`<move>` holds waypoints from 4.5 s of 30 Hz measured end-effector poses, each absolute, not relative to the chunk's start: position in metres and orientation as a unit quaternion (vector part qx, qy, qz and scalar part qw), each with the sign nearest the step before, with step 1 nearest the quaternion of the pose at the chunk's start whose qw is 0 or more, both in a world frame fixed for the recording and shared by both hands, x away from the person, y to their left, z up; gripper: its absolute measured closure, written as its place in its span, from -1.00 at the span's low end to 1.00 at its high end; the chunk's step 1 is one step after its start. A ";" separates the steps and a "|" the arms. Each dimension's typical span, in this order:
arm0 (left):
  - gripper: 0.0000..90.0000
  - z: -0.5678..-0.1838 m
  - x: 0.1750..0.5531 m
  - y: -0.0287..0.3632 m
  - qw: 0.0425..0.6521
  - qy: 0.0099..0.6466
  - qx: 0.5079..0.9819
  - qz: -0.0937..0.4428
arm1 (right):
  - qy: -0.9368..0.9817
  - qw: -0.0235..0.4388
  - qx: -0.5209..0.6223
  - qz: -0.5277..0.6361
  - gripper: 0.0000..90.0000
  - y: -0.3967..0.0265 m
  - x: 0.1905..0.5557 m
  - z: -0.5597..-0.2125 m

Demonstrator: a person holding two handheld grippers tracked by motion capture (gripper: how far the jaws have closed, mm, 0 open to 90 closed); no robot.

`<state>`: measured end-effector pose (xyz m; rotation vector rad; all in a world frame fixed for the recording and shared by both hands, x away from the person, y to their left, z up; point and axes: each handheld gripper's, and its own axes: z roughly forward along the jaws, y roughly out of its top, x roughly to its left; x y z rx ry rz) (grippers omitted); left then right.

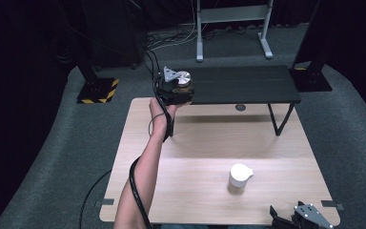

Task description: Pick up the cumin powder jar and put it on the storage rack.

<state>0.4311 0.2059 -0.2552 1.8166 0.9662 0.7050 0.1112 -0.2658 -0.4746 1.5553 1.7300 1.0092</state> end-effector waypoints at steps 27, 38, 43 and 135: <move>-0.32 -0.250 0.464 0.199 0.426 0.415 0.755 0.277 | 0.653 0.300 0.587 0.373 -1.00 -0.269 0.111 -0.476; -0.32 -0.258 0.468 0.211 0.448 0.424 0.743 0.262 | 0.652 0.301 0.587 0.372 -1.00 -0.270 0.109 -0.477; -0.32 -0.258 0.468 0.210 0.449 0.425 0.742 0.261 | 0.652 0.301 0.588 0.373 -1.00 -0.269 0.109 -0.477; -0.96 -0.468 0.316 0.293 0.390 0.467 0.778 0.157 | 0.654 0.296 0.567 0.404 -1.00 -0.234 0.113 -0.472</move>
